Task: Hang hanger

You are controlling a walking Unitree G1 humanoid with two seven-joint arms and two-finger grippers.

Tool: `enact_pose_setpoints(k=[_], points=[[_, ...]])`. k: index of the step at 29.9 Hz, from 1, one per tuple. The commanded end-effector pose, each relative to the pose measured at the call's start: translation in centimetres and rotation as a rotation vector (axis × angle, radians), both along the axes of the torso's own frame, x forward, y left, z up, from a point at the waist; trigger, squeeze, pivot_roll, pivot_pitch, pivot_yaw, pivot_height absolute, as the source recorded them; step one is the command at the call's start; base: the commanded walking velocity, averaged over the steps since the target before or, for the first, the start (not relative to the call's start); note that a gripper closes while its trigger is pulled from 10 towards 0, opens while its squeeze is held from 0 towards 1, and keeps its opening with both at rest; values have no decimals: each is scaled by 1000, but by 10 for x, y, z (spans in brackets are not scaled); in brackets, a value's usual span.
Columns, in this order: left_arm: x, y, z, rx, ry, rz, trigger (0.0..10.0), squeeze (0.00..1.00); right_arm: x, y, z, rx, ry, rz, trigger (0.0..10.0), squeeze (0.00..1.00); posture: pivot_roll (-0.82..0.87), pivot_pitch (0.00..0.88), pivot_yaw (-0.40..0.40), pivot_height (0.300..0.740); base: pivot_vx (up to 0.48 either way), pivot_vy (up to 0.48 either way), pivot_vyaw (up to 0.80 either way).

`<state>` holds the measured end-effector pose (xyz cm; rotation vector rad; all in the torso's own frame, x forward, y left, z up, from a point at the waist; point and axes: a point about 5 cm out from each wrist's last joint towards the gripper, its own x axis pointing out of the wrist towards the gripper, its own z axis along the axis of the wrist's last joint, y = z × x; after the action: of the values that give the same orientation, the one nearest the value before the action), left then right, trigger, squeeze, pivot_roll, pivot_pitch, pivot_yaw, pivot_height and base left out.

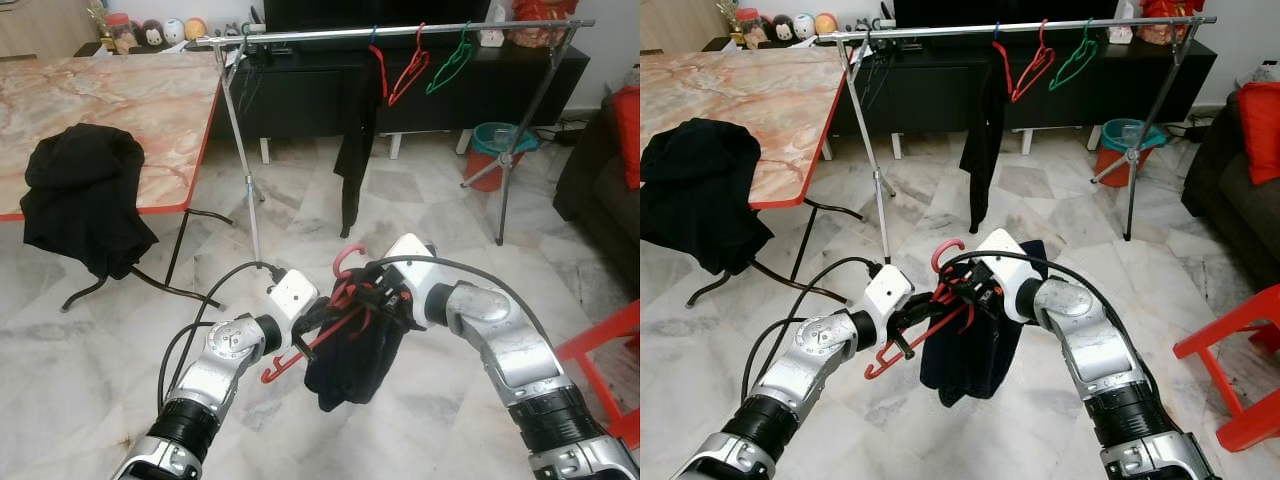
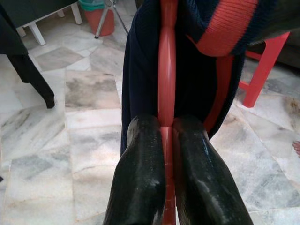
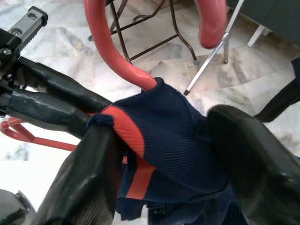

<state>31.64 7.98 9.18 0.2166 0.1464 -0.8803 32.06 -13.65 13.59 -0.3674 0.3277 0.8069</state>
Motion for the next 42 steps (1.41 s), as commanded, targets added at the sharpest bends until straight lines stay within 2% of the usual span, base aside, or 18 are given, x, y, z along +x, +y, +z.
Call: enact_pose_setpoints(k=[1, 11, 21, 29, 35, 36, 37, 38, 42], points=[[6, -2, 15, -52, -58, 4, 10000, 0, -6, 7, -5, -27, 24, 45, 10000, 1000, -15, 43, -15, 740, 0, 0, 0], [6, 0, 12, -48, -48, 7, 10000, 0, -8, -7, -3, -102, 20, 35, 10000, 1000, -22, 45, -15, 740, 0, 0, 0], [7, 1, 11, -47, -45, 12, 10000, 0, -15, -8, 2, -112, 18, 79, 10000, 1000, -26, 48, -15, 740, 0, 0, 0], [6, 0, 9, -47, -36, 4, 10000, 0, -24, -20, 2, -176, 41, 122, 10000, 1000, -28, 48, -16, 740, 0, 0, 0], [5, 0, 8, -48, -31, -3, 10000, 0, -23, -26, 4, -197, 37, 115, 10000, 1000, -31, 52, -14, 740, 0, 0, 0], [4, 0, 7, -47, -30, -4, 10000, 0, -23, -26, 5, -198, 36, 125, 10000, 627, -31, 52, -14, 740, 0, 0, 0], [4, 0, 7, -47, -30, -4, 10000, 0, -23, -26, 5, -198, 36, 125, 10000, 627, -31, 52, -14, 740, 0, 0, 0], [4, 0, 7, -46, -30, -5, 10000, 0, -24, -25, 6, -198, 35, 128, 10000, 0, -31, 52, -14, 740, 0, 0, 0], [3, -1, 6, -41, -25, -14, 10000, 0, -18, -27, 10, -187, -5, 81, 10000, 0, -31, 51, -13, 740, 0, 0, 0]])
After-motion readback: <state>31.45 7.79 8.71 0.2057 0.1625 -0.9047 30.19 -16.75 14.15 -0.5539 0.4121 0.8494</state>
